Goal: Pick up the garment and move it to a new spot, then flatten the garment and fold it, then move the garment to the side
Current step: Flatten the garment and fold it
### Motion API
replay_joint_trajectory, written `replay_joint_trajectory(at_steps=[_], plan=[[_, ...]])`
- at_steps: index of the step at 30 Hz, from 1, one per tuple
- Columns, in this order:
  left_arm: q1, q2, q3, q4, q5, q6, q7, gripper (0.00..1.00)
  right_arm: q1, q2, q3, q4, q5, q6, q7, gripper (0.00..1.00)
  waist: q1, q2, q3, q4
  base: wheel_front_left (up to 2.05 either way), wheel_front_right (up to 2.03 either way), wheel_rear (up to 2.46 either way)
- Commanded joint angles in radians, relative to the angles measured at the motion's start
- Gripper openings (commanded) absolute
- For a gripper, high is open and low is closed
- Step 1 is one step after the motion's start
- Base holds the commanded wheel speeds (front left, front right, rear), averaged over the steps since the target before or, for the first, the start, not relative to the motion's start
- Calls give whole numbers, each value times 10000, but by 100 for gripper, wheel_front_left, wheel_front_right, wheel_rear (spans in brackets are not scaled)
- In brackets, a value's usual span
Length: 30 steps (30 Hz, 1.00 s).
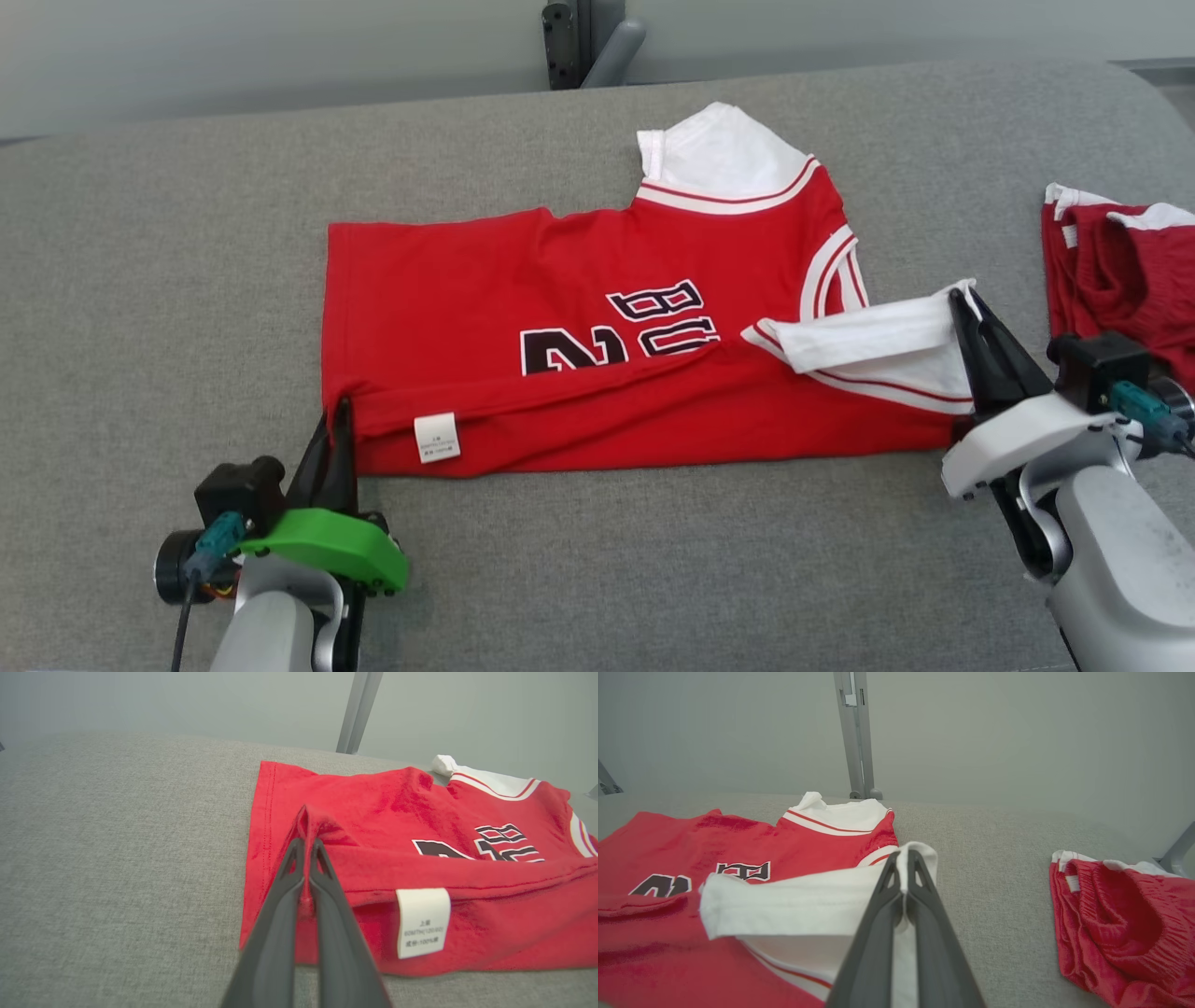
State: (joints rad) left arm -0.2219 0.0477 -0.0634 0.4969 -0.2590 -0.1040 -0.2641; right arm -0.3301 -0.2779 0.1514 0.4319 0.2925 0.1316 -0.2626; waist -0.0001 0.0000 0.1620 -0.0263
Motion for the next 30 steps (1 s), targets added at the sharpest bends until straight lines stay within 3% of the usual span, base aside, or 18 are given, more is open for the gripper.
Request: replay_joint_trajectory(at_steps=[1, 10, 11, 12, 13, 22, 30], plan=[[-300, 62, 9, 98, 32, 100, 6, 0, -271, -33, 10, 167, -105, -19, -28, 0, 1, 0, 747, 320, 0, 0, 0], [-1614, 60, -106, 893, 210, 342, 8, 0, -2007, -55, -28, 1338, -501, -19, -26, 0, 1, 0, 1593, 524, 0, 0, 0], [-1696, 62, -98, 988, 181, 368, 6, 7, -2098, -14, -37, 1491, -480, -19, -28, 0, 1, 0, 1627, 534, 0, 0, 0], [-1787, 62, -124, 1008, 174, 370, 6, 48, -2186, 13, -108, 1687, -482, -19, -28, 24, 1, 0, 1661, 546, 0, 0, 0], [-1847, 60, -137, 1015, 142, 393, 6, 100, -2270, 69, -147, 1825, -454, -19, -28, 100, 1, 0, 1676, 557, 0, 0, 0], [-800, 55, 93, -690, 170, 831, 8, 100, -908, 318, -933, 282, -407, -17, -26, 100, 1, 0, 1353, 541, 0, 0, 0], [140, 58, 109, -1019, -26, 993, 8, 100, 667, 571, -1309, 269, -154, -17, -28, 100, 1, 0, 1192, 429, 0, 0, 0]])
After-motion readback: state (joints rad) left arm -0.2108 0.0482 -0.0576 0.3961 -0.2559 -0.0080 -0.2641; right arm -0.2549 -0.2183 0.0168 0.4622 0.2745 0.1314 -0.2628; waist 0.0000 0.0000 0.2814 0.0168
